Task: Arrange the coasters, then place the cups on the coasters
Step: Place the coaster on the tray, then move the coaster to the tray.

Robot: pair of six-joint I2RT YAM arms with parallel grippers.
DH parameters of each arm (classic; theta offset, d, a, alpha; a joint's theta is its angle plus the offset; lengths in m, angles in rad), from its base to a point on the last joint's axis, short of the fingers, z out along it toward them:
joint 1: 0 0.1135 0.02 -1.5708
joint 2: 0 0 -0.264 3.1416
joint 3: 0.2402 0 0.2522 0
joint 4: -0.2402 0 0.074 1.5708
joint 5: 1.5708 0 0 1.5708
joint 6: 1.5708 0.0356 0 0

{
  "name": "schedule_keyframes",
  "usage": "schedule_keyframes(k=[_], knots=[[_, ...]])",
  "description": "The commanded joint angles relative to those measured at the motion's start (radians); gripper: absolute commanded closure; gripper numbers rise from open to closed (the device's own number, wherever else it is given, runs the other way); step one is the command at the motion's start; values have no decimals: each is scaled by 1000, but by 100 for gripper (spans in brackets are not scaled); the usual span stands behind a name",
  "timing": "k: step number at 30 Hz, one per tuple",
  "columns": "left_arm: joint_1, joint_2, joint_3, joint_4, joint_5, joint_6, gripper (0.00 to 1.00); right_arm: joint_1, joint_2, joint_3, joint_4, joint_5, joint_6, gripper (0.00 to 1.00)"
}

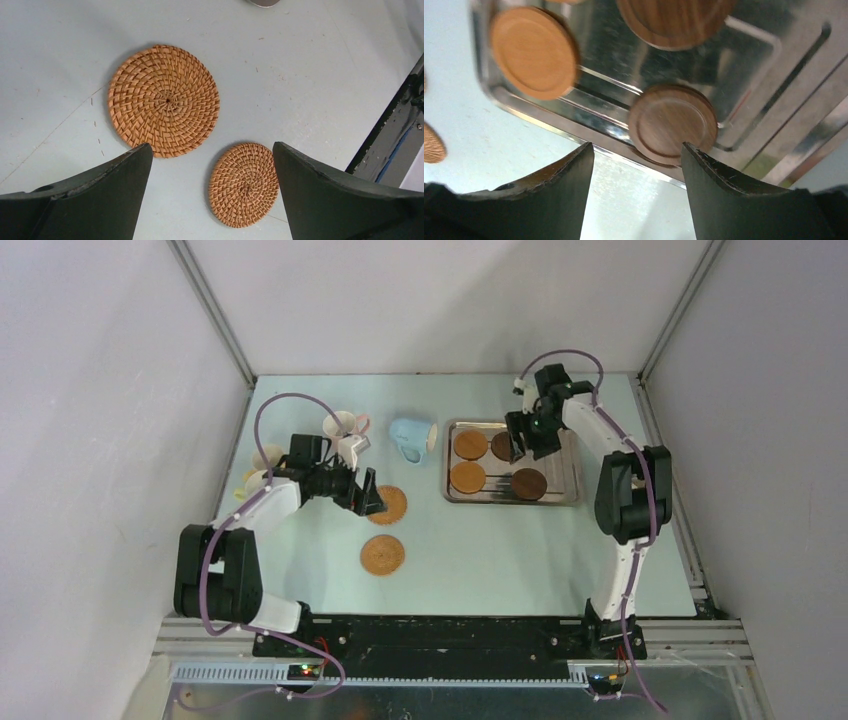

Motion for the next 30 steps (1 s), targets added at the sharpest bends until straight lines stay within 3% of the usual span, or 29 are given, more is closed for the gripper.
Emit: schedule_keyframes(k=[1,13,23,30], knots=[[8,28,26,19,-11,-15,2,-50,36,-108,-17,17,-24,31],[8,38,14,21,48,19,2,-75,102,-135,-17,-6,-46,31],[8,50,25,14,50,21,2,-57,134,-116,-43,-212,-72,31],[8,49,24,13,43,22,2,-43,122,-120,-21,-200,-71,31]])
